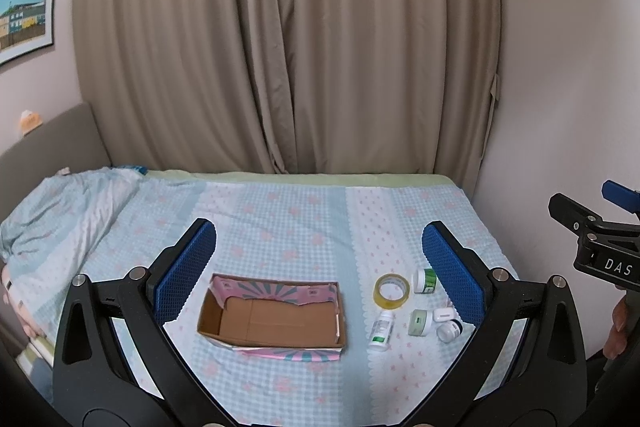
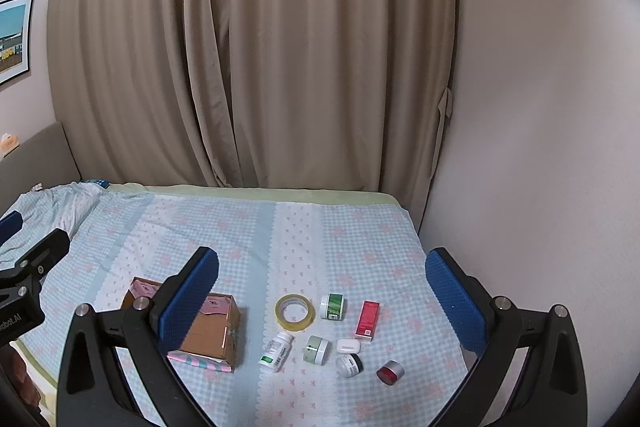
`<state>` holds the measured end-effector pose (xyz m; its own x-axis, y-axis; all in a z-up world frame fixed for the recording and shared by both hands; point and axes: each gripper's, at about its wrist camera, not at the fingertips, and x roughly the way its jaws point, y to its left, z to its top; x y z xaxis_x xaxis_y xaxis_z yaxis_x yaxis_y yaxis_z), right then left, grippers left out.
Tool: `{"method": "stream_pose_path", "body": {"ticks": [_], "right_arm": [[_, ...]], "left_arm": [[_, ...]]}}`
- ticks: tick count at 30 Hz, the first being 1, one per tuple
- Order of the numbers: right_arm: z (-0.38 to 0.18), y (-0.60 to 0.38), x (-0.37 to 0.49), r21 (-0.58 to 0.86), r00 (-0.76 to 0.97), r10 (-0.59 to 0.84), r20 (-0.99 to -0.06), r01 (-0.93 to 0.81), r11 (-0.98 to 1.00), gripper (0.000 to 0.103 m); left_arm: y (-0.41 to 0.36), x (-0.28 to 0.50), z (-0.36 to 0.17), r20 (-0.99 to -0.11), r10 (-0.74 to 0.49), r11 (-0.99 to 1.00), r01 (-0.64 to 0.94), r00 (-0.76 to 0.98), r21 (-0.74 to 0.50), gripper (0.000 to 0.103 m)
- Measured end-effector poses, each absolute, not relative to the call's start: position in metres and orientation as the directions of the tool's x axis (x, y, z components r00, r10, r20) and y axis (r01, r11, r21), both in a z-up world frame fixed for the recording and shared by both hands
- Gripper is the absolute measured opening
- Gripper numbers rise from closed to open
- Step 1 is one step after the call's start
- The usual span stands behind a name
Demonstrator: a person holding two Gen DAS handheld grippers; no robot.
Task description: Organize rigid objects
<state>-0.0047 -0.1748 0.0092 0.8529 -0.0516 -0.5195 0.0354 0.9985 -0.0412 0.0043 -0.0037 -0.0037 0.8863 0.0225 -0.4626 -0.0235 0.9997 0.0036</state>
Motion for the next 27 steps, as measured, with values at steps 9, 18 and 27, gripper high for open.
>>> {"method": "stream_pose_path", "body": {"ticks": [9, 18, 27], "right_arm": [[0.0092, -0.1755, -0.0044, -0.042, 0.853, -0.052, -0.519, 0.035, 0.999, 0.103], [0.0102, -0.1772, -0.0043, -0.047, 0.853, -0.057, -0.519, 0.037, 0.998, 0.103], [0.0099, -0.1757, -0.0041, -0.047, 0.852, -0.057, -0.52, 0.038, 0.998, 0.103]], "left_arm": [[-0.0044, 0.0051, -0.0051, -0.463, 0.022, 1.0, -0.023, 0.886, 0.004, 0.102], [-0.0035, 0.0071, -0.0048, -0.465, 0.014, 1.0, -0.024, 0.885, -0.016, 0.102], [-0.0036, 0.0126, -0.0038, -0.476, 0.01, 1.0, -0.02, 0.879, -0.016, 0.102]]}}
